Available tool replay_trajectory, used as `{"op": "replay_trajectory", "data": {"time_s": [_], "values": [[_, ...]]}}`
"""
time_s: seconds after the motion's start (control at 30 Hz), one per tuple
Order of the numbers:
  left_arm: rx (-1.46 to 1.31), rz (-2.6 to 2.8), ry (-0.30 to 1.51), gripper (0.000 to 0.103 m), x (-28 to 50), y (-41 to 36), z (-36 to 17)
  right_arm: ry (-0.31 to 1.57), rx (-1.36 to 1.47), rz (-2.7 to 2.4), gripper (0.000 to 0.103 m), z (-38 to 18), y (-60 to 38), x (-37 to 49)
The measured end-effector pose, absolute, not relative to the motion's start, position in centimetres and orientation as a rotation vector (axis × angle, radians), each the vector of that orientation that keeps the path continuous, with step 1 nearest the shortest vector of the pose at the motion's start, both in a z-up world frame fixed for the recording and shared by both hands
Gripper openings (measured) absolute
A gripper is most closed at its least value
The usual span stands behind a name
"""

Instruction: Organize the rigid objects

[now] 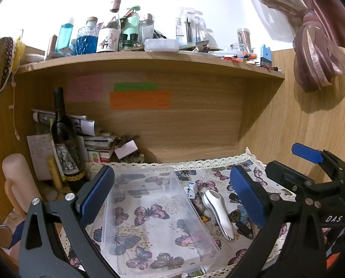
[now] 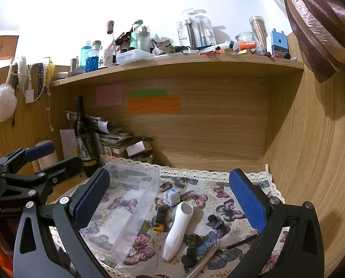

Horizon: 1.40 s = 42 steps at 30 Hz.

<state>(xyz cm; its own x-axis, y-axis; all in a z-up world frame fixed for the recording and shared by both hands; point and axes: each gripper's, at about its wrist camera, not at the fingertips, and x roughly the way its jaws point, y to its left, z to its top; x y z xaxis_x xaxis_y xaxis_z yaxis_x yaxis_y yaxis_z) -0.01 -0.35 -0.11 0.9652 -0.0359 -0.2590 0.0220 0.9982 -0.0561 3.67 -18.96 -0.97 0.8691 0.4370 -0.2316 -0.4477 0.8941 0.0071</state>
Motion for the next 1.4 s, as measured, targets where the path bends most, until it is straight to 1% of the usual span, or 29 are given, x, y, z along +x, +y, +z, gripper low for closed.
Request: {"op": "replay_trajectory", "data": {"time_s": [0.37,0.43,0.47,0.53,0.6,0.73,0.8,0.93,1.0,1.1,1.13,1.27,1.33,1.4], "values": [[-0.109,-0.052,0.356,0.100,1.9,2.1,-1.4,0.259,-0.068,0.442,0.103,-1.9,-18.4,5.3],[-0.109,-0.037,0.374,0.093,2.3,2.7,-1.6,0.277,-0.072,0.440,0.103,-2.2,-18.3,5.9],[-0.107,-0.028,0.390,0.086,2.5,3.0,-1.7,0.287,-0.073,0.442,0.103,-2.3,-18.2,6.3],[-0.108,-0.016,0.439,0.083,3.4,4.1,-2.2,0.310,-0.075,0.450,0.101,-2.6,-18.1,7.0],[-0.105,-0.003,0.476,0.076,4.0,5.0,-2.7,0.333,-0.083,0.451,0.093,-2.8,-17.8,7.6],[-0.103,0.033,0.562,0.066,5.5,7.3,-3.8,0.399,-0.098,0.446,0.084,-3.5,-17.4,9.4],[-0.113,0.044,0.615,0.057,6.3,8.7,-4.6,0.426,-0.104,0.443,0.076,-3.9,-17.3,10.1],[-0.117,0.065,0.701,0.050,7.4,10.5,-5.9,0.486,-0.123,0.436,0.068,-4.6,-17.0,11.7],[-0.119,0.062,0.752,0.043,8.2,11.4,-6.5,0.515,-0.134,0.430,0.062,-5.0,-16.7,12.4],[-0.126,0.037,0.827,0.040,9.1,12.1,-7.1,0.578,-0.136,0.440,0.055,-5.7,-16.6,13.7],[-0.128,0.030,0.846,0.040,9.4,12.1,-7.3,0.598,-0.135,0.444,0.054,-5.9,-16.6,14.2],[-0.117,-0.014,0.925,0.033,10.5,11.9,-8.1,0.660,-0.138,0.441,0.049,-6.6,-16.4,15.8],[-0.104,-0.045,0.962,0.028,11.0,11.6,-8.4,0.688,-0.140,0.443,0.047,-6.8,-16.2,16.6],[-0.108,-0.068,0.987,0.022,11.4,11.5,-8.7,0.719,-0.146,0.444,0.047,-7.2,-15.9,17.5]]}}
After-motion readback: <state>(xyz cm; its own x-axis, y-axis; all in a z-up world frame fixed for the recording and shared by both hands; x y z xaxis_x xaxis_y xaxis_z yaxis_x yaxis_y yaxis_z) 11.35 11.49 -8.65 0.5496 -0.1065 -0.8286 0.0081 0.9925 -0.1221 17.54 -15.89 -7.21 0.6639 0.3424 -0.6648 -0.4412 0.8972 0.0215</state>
